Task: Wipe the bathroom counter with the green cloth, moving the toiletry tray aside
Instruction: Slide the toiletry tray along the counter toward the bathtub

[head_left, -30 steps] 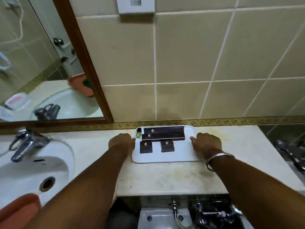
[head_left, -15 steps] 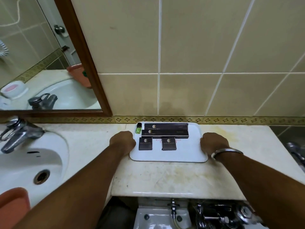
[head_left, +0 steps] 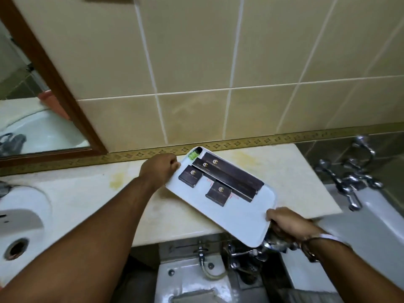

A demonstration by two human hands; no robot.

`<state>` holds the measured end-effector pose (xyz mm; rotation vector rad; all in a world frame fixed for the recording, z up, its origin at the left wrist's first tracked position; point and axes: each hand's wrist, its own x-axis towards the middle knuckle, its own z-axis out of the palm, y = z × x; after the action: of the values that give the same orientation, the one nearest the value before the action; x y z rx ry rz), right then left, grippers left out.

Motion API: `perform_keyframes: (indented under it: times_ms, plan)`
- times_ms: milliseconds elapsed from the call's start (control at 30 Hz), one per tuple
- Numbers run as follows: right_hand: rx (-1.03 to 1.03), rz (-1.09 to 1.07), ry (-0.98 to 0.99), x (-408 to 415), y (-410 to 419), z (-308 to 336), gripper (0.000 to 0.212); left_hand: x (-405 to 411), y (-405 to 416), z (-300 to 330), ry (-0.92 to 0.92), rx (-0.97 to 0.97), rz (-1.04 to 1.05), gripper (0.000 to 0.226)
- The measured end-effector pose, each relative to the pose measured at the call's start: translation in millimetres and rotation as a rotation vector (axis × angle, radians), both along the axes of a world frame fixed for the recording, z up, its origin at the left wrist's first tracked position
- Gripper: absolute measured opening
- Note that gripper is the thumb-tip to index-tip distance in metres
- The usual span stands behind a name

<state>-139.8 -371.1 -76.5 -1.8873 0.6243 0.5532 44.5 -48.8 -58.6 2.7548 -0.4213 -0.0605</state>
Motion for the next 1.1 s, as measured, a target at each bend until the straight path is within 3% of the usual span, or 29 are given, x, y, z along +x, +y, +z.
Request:
perform_keyframes:
  times_ms: [167, 267, 367, 467, 567, 867, 1100]
  plan:
    - [0.034, -0.264, 0.003, -70, -58, -13, 0.024, -3, -123, -14, 0.036, -0.308, -0.096, 0.020]
    - [0.045, -0.386, -0.016, -89, -91, -18, 0.028, -13, -184, -27, 0.175, -0.449, -0.122, 0.040]
    - [0.074, -0.502, -0.043, -93, -113, -23, 0.028, -30, -218, -42, 0.237, -0.305, -0.241, 0.057]
    - [0.100, -0.563, -0.070, -82, -120, -28, 0.026, -49, -243, -53, 0.157, -0.052, -0.289, 0.066]
    - [0.146, -0.612, -0.092, -66, -118, -32, 0.035, -67, -261, -60, 0.111, 0.072, -0.303, 0.067]
    - [0.151, -0.680, -0.028, -29, -113, -43, 0.023, -80, -277, -75, 0.107, 0.241, -0.298, 0.075]
    - [0.130, -0.618, -0.099, -32, -114, -59, 0.043, -79, -278, -71, 0.094, 0.281, -0.281, 0.076]
